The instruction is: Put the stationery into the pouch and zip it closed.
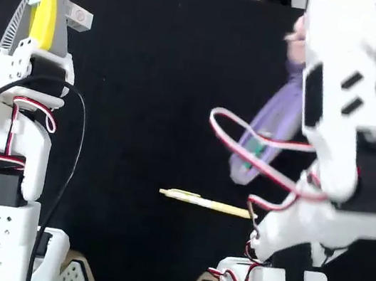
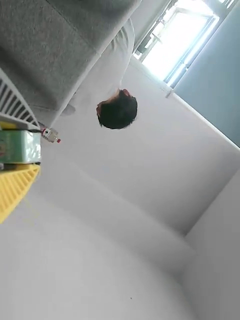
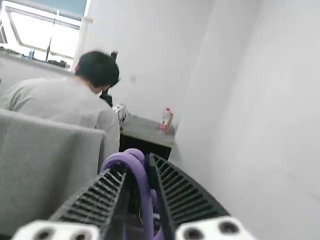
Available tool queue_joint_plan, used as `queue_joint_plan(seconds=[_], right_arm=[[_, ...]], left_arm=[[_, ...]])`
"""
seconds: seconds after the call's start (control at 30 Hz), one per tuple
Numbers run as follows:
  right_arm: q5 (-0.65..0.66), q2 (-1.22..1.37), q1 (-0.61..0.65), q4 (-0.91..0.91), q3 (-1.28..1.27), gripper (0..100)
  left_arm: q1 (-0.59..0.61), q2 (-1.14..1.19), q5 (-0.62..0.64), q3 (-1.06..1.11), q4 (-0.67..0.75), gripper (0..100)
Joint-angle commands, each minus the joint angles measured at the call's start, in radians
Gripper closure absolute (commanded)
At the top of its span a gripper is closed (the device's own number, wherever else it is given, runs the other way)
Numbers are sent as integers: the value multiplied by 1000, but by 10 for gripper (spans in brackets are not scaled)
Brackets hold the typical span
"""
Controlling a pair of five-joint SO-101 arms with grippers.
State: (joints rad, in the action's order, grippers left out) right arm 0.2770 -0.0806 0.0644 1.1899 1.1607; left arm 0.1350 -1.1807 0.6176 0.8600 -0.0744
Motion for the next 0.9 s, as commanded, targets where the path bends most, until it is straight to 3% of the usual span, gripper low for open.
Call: queue_joint_plan(seconds=[0.0, 0.27, 0.43, 0.57, 0.87], right_arm=[[3, -25, -2, -32, -120, 987], [2, -24, 11, -37, -311, 987], [2, -35, -3, -31, -432, 987], [0, -36, -38, 0, -387, 987], [-75, -124, -55, 127, -300, 987]], left_arm=[[1, -15, 6, -53, -5, 971], [-2, -15, 8, -51, -5, 971], [-130, -14, 3, -50, -6, 971], [-228, -5, 2, -35, -3, 971], [-297, 35, 5, -15, 2, 971]])
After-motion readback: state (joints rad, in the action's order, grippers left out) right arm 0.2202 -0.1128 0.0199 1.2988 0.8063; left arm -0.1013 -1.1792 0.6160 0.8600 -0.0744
